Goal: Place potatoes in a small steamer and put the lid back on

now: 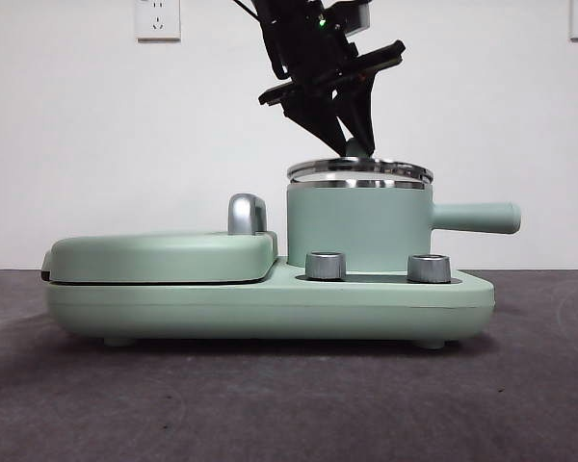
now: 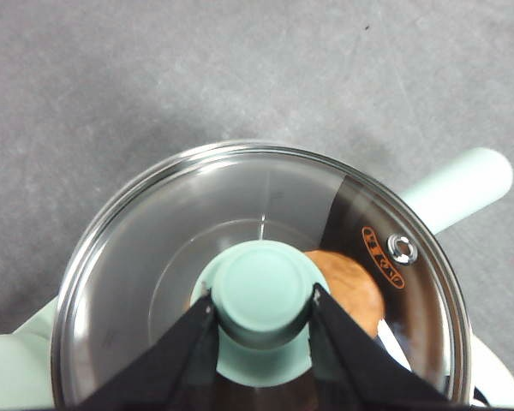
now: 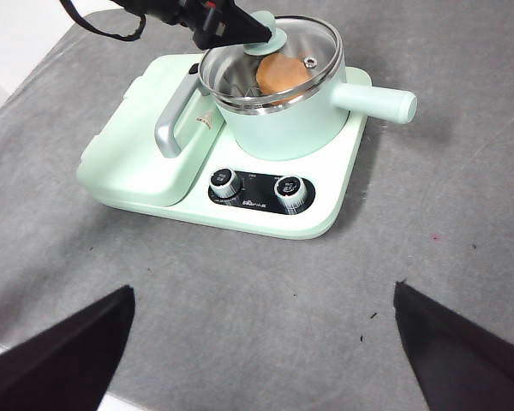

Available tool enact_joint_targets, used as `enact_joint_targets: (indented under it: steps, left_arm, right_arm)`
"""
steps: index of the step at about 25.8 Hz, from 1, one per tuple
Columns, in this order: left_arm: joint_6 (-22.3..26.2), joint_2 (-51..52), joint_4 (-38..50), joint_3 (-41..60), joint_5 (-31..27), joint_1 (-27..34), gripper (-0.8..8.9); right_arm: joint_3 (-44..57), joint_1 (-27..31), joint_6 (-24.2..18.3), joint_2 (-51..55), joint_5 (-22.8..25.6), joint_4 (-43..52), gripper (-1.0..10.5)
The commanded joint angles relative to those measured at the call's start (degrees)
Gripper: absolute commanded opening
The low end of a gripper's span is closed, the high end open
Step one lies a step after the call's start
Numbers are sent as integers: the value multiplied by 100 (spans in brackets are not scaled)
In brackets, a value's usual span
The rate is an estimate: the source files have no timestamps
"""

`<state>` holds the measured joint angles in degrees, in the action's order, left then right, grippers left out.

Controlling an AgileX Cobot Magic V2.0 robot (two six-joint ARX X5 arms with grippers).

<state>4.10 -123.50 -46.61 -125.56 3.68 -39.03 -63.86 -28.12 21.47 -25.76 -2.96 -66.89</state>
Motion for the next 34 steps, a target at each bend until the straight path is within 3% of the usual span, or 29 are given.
enact_joint_targets:
  steps: [1, 12, 30, 34]
  left_arm:
    - [83, -129, 199, -173, 17, -52, 9]
    - [319, -162, 275, -173, 20, -35, 9]
    - [118, -393, -374, -173, 131, -59, 38]
    - [798, -393, -334, -173, 138, -59, 37]
  right_arm:
    - [-50, -42, 59, -22, 0, 44, 481]
    - [-50, -42, 61, -20, -22, 44, 481]
    - [-50, -42, 66, -20, -168, 87, 481]
    - [-50, -42, 66, -22, -168, 87, 481]
